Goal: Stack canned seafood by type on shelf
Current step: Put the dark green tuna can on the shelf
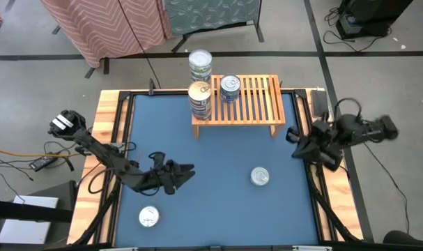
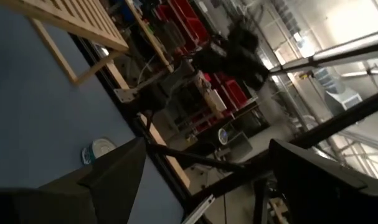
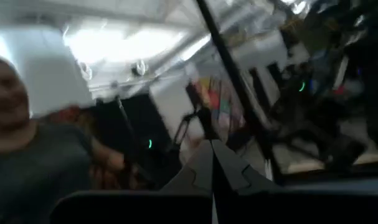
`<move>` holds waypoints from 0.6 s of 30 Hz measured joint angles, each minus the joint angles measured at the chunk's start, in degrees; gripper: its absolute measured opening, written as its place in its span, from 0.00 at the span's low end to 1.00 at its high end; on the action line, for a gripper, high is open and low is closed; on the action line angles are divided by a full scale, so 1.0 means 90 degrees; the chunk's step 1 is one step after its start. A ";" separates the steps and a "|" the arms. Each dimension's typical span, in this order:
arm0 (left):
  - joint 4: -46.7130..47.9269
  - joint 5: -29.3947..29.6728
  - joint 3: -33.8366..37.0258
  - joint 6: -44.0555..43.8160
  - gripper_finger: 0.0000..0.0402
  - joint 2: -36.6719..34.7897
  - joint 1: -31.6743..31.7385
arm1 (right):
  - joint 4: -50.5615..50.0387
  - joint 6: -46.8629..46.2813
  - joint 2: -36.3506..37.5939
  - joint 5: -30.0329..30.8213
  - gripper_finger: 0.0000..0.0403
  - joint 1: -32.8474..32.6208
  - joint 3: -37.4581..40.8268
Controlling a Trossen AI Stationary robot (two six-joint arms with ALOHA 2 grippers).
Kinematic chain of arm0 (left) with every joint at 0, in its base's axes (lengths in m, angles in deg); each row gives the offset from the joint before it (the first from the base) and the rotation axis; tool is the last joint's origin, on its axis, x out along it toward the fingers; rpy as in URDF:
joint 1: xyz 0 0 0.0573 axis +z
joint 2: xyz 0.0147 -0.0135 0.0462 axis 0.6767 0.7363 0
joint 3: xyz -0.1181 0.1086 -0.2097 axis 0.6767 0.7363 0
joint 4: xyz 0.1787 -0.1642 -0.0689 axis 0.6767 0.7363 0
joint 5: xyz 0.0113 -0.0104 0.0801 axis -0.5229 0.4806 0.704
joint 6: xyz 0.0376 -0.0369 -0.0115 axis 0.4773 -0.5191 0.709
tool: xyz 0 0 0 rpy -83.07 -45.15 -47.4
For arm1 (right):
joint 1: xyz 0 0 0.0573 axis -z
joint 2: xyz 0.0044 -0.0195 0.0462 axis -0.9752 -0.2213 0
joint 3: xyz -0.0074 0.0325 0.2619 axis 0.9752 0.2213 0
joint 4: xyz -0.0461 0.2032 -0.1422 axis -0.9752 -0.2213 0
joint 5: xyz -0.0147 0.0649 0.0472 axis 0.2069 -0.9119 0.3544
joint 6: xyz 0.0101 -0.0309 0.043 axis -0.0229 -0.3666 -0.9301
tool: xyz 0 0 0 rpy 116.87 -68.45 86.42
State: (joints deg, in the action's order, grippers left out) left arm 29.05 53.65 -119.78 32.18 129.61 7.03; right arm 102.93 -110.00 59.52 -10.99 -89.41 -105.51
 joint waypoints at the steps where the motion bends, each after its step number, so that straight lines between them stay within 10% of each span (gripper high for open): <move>1: -0.0028 0.0062 0.0000 0.0003 0.86 0.0000 0.0000 | 0.0051 0.0179 -0.0209 0.0279 0.00 -0.0354 -0.0004; 11: -0.0504 -0.0174 0.0000 -0.0012 0.86 -0.0066 0.0333 | -0.4055 -0.1259 0.0058 0.4661 0.00 -0.2344 -0.0131; 18: -0.0050 -0.1330 0.0000 -0.0741 0.86 -0.0061 0.0844 | -0.6000 -0.3354 -0.0822 0.5516 0.00 -0.3172 -0.0126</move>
State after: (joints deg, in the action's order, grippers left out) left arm 28.60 41.68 -119.78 25.51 129.07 14.63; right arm 48.93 -140.19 52.12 38.66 -117.95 -106.65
